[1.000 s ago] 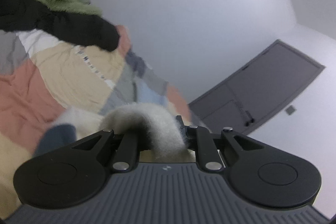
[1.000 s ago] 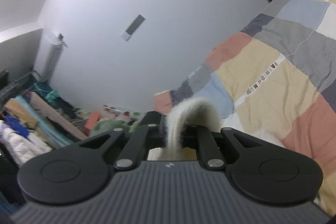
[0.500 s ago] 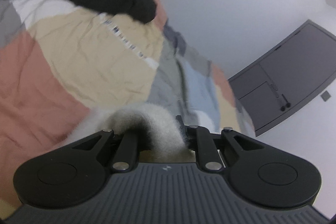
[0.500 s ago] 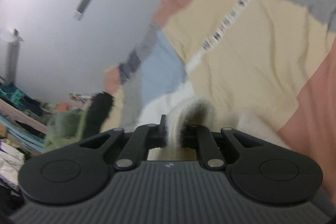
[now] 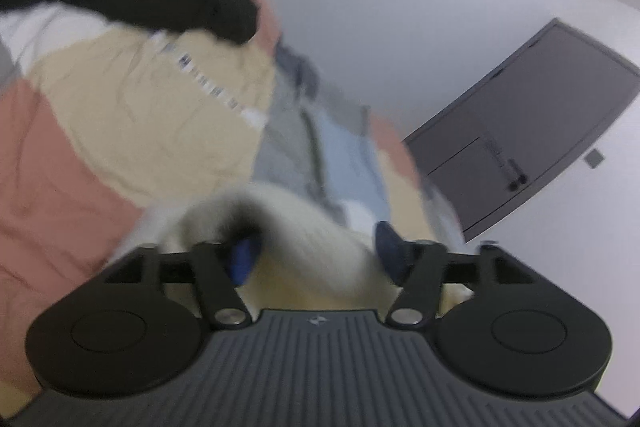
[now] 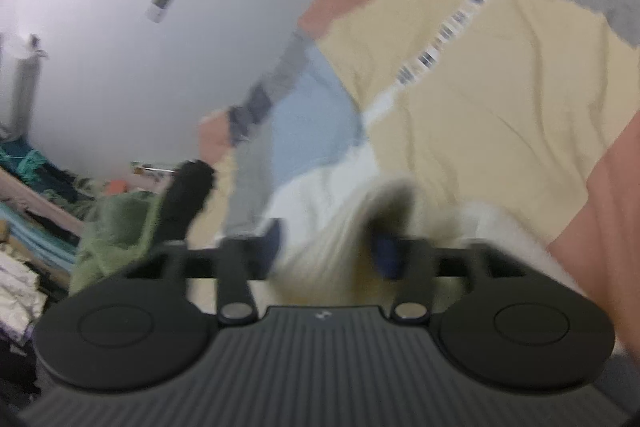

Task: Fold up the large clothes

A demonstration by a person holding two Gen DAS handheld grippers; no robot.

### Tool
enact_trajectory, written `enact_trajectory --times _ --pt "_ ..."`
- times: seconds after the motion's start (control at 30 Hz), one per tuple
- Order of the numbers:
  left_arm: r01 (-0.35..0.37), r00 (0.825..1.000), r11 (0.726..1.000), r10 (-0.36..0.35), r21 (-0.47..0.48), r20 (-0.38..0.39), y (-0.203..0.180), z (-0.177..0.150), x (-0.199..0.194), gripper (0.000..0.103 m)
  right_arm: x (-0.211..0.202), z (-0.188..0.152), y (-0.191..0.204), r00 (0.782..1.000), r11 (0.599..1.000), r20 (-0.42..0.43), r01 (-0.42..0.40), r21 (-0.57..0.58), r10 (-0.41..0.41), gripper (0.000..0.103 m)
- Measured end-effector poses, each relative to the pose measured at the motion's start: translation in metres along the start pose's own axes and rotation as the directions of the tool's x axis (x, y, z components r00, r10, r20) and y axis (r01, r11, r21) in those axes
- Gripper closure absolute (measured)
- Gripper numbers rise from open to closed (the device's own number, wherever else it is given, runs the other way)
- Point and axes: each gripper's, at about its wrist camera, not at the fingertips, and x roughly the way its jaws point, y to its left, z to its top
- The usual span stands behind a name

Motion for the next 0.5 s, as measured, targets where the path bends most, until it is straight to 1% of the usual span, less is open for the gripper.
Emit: enact_trajectory --times 0.07,0.1,0.17,0.23,0.3,0.33,0.37,0.43,0.5 --pt "0.011 0.999 0.999 -0.013 0.040 0.033 -0.013 -0.002 -0.014 0.021 -0.015 0.000 0.011 0.999 0.998 0.029 -0.021 -0.053 0.023 0.035" --pt "-0.003 0.999 0.998 0.000 0.063 0.048 -0.018 -0.004 -0.020 0.020 -0.023 0.000 0.017 0.999 0.996 0.036 -0.023 -0.088 0.027 0.035" --pt "-0.076 0.996 0.990 0.070 0.122 0.050 -0.028 -0.008 -0.027 0.020 -0.035 0.000 0.023 0.999 0.990 0.046 -0.008 -0.140 0.014 0.035" --pt "-0.153 0.988 0.965 0.146 0.212 0.049 -0.039 -0.015 -0.031 0.020 -0.043 0.000 0.025 0.999 0.979 0.028 0.041 -0.198 -0.036 0.035" --pt "-0.225 0.974 0.930 0.219 0.291 0.055 -0.048 -0.024 -0.034 0.020 -0.047 0.000 0.025 0.997 0.964 0.017 0.077 -0.256 -0.075 0.036" --pt "-0.249 0.968 0.913 0.244 0.322 0.056 -0.050 -0.028 -0.034 0.020 -0.048 -0.001 0.025 0.996 0.955 0.007 0.087 -0.284 -0.088 0.036" --pt "-0.279 0.959 0.890 0.277 0.360 0.059 -0.054 -0.032 -0.033 0.020 -0.047 -0.003 0.024 0.994 0.944 -0.011 0.096 -0.316 -0.105 0.036" --pt "-0.325 0.943 0.860 0.329 0.393 0.060 -0.055 -0.038 -0.027 0.021 -0.042 -0.007 0.025 0.989 0.917 -0.041 0.116 -0.382 -0.142 0.037" --pt "-0.344 0.932 0.850 0.359 0.400 0.039 -0.051 -0.041 -0.019 0.022 -0.033 -0.013 0.027 0.980 0.882 -0.047 0.155 -0.445 -0.196 0.037"
